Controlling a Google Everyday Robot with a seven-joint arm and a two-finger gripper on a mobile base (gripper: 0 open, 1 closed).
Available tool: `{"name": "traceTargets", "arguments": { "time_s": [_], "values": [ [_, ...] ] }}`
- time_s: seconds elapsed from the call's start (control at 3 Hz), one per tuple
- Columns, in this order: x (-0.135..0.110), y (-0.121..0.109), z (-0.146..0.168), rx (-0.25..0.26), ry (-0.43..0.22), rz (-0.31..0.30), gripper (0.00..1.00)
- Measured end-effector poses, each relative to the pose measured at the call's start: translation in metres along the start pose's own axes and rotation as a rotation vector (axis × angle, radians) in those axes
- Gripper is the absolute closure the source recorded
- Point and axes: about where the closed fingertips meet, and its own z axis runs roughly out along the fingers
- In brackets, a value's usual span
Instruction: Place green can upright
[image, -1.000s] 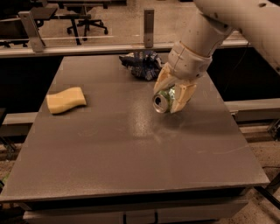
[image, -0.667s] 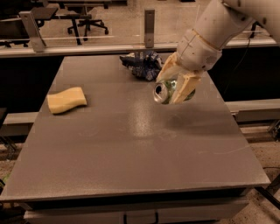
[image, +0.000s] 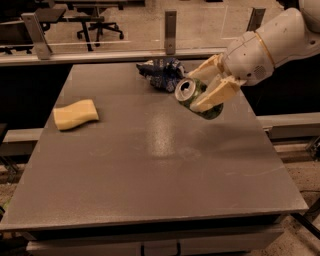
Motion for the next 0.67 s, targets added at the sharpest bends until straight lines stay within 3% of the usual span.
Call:
{"name": "traceTargets", "arguments": {
  "time_s": [0.67],
  "values": [
    [0.0050,-0.0153,-0.0038,0.085,-0.318,0.135,1.00]
  ]
}}
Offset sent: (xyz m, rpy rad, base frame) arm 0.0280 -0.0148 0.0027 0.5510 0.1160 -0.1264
